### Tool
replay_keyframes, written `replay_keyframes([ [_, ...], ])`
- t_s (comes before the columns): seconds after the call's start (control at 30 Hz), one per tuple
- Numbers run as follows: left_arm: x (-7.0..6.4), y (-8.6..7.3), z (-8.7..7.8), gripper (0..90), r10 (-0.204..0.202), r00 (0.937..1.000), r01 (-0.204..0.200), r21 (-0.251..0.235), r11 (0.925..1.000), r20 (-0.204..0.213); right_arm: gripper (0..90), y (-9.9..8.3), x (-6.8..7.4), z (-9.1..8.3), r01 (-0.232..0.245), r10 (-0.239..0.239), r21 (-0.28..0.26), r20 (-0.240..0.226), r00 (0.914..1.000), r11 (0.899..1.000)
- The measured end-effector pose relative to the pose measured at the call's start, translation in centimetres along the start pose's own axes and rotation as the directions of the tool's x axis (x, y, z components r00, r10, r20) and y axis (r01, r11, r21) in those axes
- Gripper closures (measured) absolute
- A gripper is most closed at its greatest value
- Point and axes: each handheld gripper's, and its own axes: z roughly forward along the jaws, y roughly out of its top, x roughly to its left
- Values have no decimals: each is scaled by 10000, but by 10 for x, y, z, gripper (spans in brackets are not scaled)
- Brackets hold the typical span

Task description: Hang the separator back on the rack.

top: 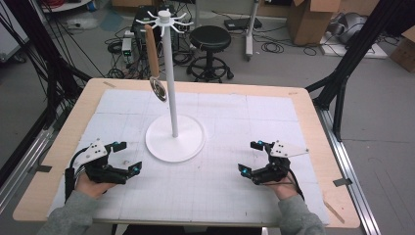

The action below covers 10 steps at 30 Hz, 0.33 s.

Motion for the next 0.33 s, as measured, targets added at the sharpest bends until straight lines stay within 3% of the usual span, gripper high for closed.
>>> replay_keyframes([
  [0.07,0,-1,-2,17,244,9995,-247,-116,9996,-202,22,0,1,-1,-112,112,17,-27,9999,9999],
  [0.33,-2,-2,-3,18,454,9987,-460,-226,9987,-239,21,0,0,0,-51,51,-11,-64,10000,10000],
])
